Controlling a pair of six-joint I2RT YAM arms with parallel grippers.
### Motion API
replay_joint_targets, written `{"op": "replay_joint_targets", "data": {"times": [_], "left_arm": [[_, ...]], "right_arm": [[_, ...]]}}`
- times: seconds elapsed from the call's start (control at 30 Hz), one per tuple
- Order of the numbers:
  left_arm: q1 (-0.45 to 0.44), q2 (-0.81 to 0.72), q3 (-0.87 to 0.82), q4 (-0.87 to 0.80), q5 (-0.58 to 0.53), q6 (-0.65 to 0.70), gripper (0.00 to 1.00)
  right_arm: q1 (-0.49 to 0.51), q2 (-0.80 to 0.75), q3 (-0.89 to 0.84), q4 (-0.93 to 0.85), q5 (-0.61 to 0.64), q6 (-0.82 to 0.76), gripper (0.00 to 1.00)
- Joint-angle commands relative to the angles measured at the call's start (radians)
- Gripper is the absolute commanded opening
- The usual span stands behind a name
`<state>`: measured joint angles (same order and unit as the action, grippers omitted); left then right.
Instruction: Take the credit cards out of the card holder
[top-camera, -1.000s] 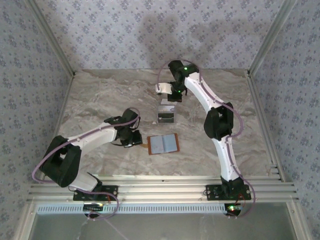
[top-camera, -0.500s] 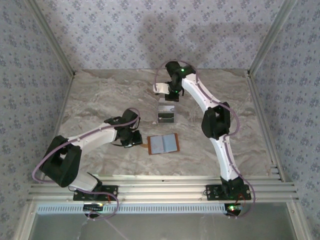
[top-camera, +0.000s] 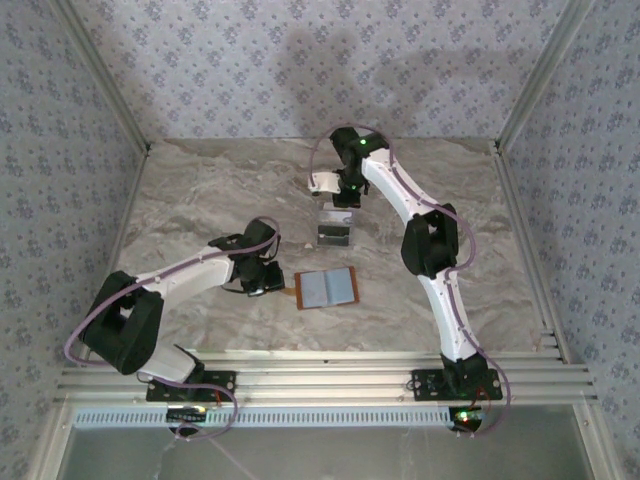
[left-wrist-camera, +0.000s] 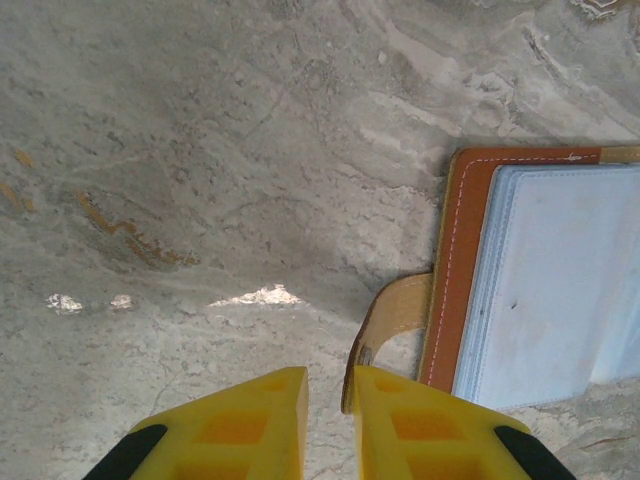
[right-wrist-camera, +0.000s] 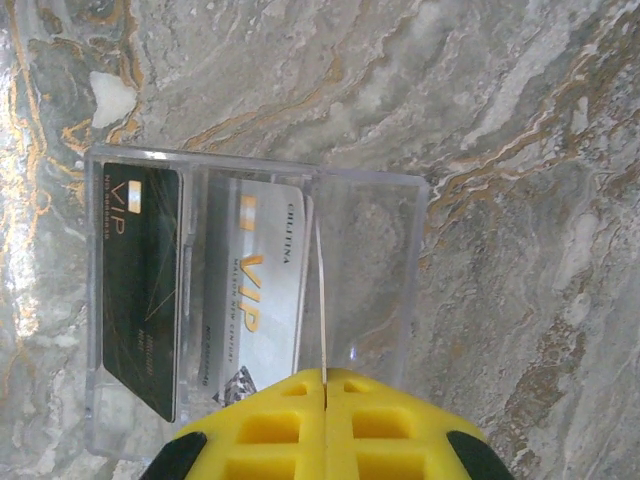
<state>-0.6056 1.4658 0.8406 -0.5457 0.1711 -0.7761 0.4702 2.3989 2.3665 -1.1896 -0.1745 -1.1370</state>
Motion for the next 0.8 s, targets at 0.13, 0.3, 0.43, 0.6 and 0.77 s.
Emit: {"op": "replay_joint_targets", "data": {"times": [0.13,0.3,0.43,0.6,0.77], "left_arm": [[0.006,-0.013,0.003,0.003,0.013,-0.008,0.20],[0.005,-0.016,0.004,-0.003,0.014,-0.007,0.20],[0.006,-0.013,0.005,-0.005,0.015,-0.007,0.20],[0.006,-0.014,0.013,-0.013,0.010,-0.002,0.20],[0.006,-0.013,0.019,-0.016,0.013,-0.001,0.21]], "right_arm": [[-0.001,0.022,0.029,-0.062,0.008,0.010,0.00],[0.004,0.037,0.028,-0.029,0.010,0.008,0.00],[0.007,0.040,0.028,0.007,0.012,0.015,0.12],[0.006,0.033,0.029,0.039,0.024,0.019,0.19],[0.000,0.015,0.029,0.065,0.040,0.027,0.23]]}}
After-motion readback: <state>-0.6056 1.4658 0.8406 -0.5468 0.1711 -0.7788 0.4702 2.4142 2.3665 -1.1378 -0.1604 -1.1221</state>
